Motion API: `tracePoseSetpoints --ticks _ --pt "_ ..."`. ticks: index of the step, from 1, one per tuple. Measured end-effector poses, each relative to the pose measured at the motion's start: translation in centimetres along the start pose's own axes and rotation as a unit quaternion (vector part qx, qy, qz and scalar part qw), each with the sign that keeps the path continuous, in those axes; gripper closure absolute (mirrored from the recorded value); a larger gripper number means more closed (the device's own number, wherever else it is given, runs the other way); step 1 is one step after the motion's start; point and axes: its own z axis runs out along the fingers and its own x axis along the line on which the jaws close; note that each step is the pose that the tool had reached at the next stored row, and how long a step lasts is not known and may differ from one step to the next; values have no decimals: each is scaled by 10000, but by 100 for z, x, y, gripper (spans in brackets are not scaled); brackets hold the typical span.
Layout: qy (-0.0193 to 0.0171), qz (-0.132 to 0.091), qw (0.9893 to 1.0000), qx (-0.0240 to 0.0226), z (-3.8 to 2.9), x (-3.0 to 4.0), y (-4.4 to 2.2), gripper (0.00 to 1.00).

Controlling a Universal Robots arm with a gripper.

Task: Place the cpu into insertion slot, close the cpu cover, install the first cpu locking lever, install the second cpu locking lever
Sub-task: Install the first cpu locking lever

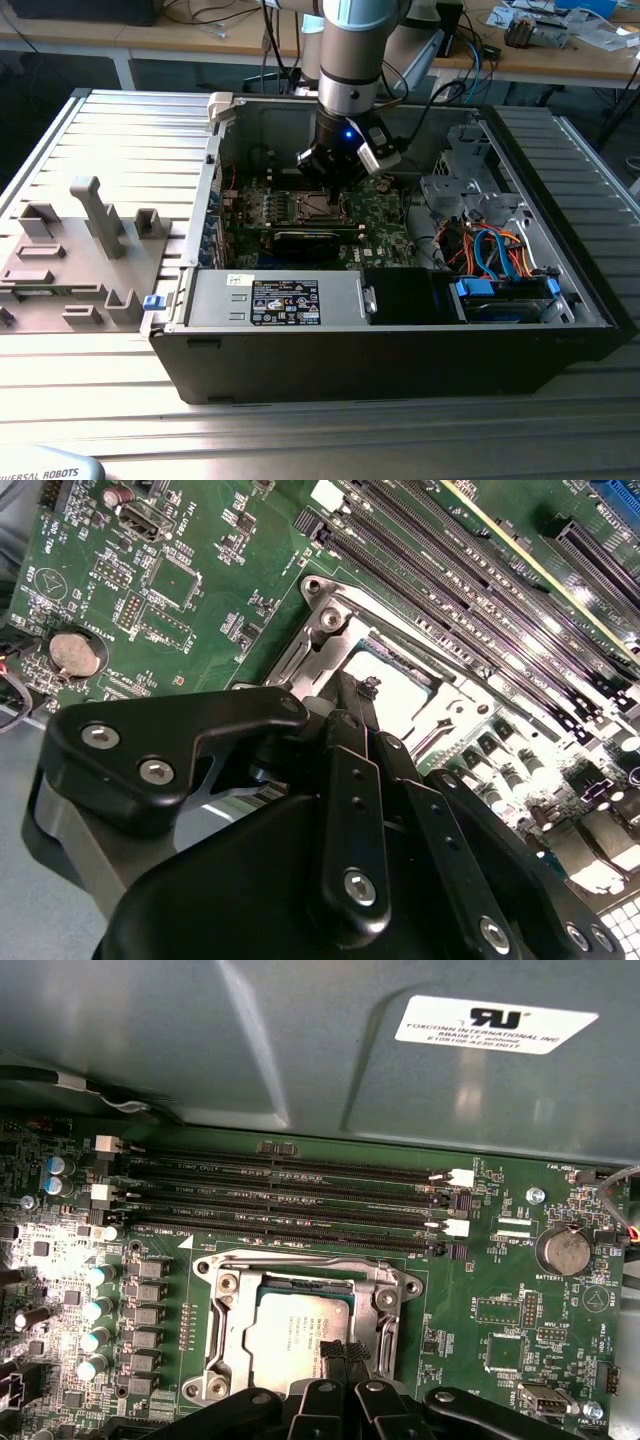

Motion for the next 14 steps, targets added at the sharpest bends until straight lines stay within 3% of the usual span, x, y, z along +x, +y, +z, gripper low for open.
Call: tracePoseSetpoints --ticks 14 --pt "0 0 10000 0 -50 0 0 89"
